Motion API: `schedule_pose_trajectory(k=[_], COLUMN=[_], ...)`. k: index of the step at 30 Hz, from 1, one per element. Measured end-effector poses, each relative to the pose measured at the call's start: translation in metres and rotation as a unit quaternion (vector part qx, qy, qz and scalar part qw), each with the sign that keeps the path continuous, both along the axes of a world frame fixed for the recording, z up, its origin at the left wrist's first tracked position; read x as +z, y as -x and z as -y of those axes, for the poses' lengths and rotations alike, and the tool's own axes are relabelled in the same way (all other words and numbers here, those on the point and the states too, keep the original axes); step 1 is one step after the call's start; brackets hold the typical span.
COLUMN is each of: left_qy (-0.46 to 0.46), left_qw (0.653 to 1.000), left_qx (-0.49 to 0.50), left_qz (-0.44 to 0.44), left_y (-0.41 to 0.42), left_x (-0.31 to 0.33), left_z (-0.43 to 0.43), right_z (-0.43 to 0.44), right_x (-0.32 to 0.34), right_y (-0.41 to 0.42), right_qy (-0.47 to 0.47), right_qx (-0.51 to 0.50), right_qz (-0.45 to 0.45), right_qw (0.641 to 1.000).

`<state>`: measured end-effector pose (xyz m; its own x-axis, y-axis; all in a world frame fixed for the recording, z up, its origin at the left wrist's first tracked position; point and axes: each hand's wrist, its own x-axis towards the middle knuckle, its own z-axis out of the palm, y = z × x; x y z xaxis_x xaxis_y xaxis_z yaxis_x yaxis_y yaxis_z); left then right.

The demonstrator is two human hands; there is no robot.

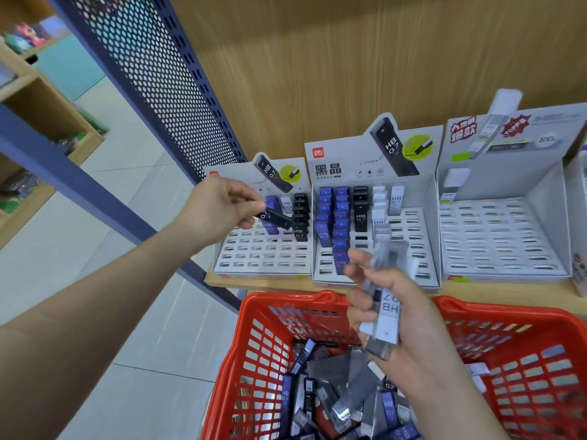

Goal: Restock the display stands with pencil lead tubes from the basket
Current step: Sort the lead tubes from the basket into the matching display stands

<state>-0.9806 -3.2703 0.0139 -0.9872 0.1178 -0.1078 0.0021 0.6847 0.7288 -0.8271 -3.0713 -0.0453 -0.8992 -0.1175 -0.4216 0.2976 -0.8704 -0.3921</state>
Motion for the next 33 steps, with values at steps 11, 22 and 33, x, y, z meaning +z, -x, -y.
schedule_pose_trajectory(k=[11,22,33], left_qy=[0.234,0.275,0.225], left_qw=[0.949,0.919,0.954], left_qx=[-0.154,-0.236,-0.168], left_qz=[-0.142,-0.156,-0.110], left_y=[-0.005,-0.004,-0.009], left_x=[-0.051,-0.057,-0.035], left_z=[-0.026,-0.035,-0.042], right_z=[-0.009,-0.009,-0.006], right_x=[-0.002,-0.008,-0.007], right_y=[0.000,-0.002,-0.002], right_qy=[-0.096,-0.161,-0.094], right_qx=[0.021,0.074,0.093], right_qz=[0.005,-0.011,-0.022], right_qw=[0.995,0.984,0.991])
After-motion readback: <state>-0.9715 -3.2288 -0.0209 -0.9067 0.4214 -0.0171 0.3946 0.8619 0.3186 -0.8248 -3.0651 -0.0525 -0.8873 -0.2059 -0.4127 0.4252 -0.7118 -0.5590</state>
